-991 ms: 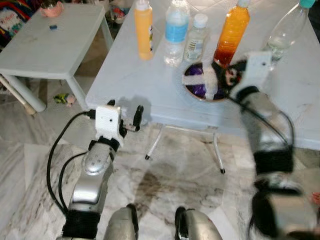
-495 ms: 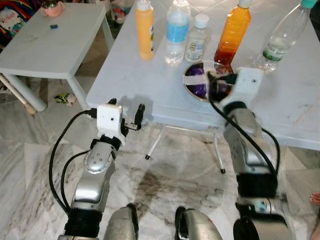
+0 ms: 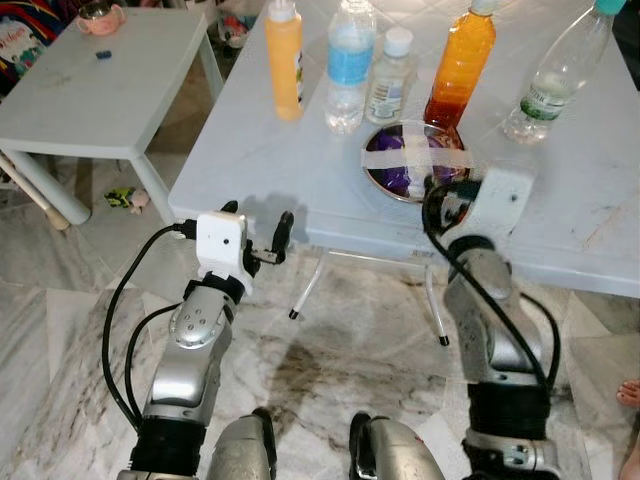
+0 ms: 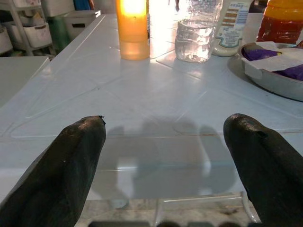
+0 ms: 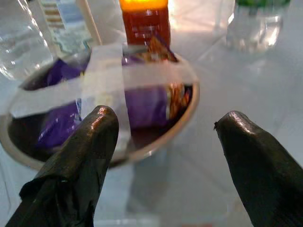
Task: Restocking fridge
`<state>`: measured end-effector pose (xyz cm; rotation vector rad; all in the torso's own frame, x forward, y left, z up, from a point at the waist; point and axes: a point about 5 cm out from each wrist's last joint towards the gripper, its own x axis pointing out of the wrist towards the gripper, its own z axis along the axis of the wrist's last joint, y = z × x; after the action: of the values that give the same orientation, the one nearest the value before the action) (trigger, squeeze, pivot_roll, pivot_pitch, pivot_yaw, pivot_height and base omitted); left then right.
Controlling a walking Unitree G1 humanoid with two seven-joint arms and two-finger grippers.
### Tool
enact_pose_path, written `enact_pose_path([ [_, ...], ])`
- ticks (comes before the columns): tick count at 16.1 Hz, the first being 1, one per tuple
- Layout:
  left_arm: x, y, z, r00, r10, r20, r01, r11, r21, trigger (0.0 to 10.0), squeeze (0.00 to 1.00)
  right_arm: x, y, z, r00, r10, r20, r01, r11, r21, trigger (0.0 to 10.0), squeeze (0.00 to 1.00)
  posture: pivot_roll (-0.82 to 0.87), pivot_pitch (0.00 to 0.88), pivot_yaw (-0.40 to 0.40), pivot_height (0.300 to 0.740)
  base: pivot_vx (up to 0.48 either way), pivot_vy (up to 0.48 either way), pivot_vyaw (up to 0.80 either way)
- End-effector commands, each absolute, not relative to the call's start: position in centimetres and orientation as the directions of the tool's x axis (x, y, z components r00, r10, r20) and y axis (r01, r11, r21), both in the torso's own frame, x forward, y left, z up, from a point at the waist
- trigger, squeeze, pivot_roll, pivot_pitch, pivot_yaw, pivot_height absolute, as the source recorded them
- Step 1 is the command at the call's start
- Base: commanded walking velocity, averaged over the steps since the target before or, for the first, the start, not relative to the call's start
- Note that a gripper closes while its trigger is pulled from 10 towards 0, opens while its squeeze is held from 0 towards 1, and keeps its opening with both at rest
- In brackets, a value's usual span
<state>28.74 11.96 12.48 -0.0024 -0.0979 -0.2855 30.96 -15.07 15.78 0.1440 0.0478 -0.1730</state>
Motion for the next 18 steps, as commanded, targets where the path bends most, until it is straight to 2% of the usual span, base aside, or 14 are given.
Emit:
enact_pose_path([
  [1,28.6,12.2,12.0,0.956,-0.282,0.082,0.282,0.959,0.014,10.0,0.00,30.8,-14.9,15.8,0.984,-0.163,-0.074,0.174,0.970,0.172,10.0,0.00,0.00,0.170,0.030,0.740,0.000,0.000,0.00],
  [2,28.6,12.1,12.0,0.956,-0.282,0.082,0.281,0.959,0.014,10.0,0.00,30.9,-14.9,15.6,0.984,-0.157,-0.083,0.170,0.969,0.182,10.0,0.00,0.00,0.170,0.029,0.740,0.000,0.000,0.00],
  [4,28.5,12.0,11.9,0.956,-0.282,0.083,0.282,0.959,0.011,10.0,0.00,31.2,-15.0,15.5,0.980,-0.169,-0.105,0.188,0.959,0.211,8.1,0.00,0.00,0.170,0.028,0.740,0.000,0.000,0.00],
  [5,28.5,12.0,11.9,0.956,-0.282,0.083,0.282,0.959,0.011,10.0,0.00,31.2,-15.1,15.4,0.979,-0.172,-0.107,0.192,0.957,0.219,4.5,0.00,0.00,0.169,0.028,0.740,0.000,0.000,0.00],
  [6,28.5,12.0,11.9,0.956,-0.281,0.083,0.281,0.960,0.010,10.0,0.00,31.3,-15.3,15.4,0.978,-0.179,-0.108,0.200,0.953,0.228,1.3,0.00,0.00,0.170,0.028,0.740,0.000,0.000,0.00],
  [7,28.5,12.0,11.9,0.956,-0.281,0.085,0.281,0.960,0.010,10.0,0.00,31.6,-15.8,15.5,0.975,-0.193,-0.108,0.213,0.948,0.234,0.0,0.00,0.00,0.170,0.029,0.740,0.000,0.000,0.00],
  [9,28.6,12.1,12.0,0.956,-0.280,0.087,0.280,0.960,0.013,10.0,0.00,31.8,-16.1,15.7,0.973,-0.205,-0.103,0.224,0.945,0.236,0.0,0.00,0.00,0.171,0.030,0.740,0.000,0.000,0.00],
  [10,28.6,12.1,12.0,0.956,-0.280,0.088,0.280,0.960,0.014,10.0,0.00,31.9,-16.4,15.7,0.971,-0.214,-0.110,0.235,0.943,0.238,2.5,0.00,0.00,0.170,0.031,0.740,0.000,0.000,0.00],
  [11,28.6,12.1,12.0,0.956,-0.280,0.089,0.280,0.960,0.015,10.0,0.00,32.0,-16.5,15.6,0.969,-0.217,-0.118,0.240,0.939,0.245,4.6,0.00,0.00,0.170,0.031,0.740,0.000,0.000,0.00],
  [12,28.6,12.1,12.1,0.956,-0.280,0.089,0.280,0.960,0.015,10.0,0.00,32.1,-16.6,15.5,0.969,-0.214,-0.126,0.240,0.937,0.253,7.7,0.00,0.00,0.169,0.031,0.740,0.000,0.000,0.00],
  [13,28.7,12.0,12.1,0.955,-0.281,0.091,0.281,0.960,0.015,10.0,0.00,32.3,-16.4,15.3,0.971,-0.194,-0.143,0.226,0.937,0.267,10.0,0.00,0.00,0.170,0.031,0.740,0.000,0.000,0.00],
  [18,28.6,12.0,12.1,0.956,-0.280,0.093,0.279,0.960,0.020,10.0,0.00,32.8,-15.6,15.5,0.982,-0.113,-0.152,0.163,0.910,0.381,10.0,0.00,0.01,0.168,0.033,0.740,0.000,0.000,0.00],
])
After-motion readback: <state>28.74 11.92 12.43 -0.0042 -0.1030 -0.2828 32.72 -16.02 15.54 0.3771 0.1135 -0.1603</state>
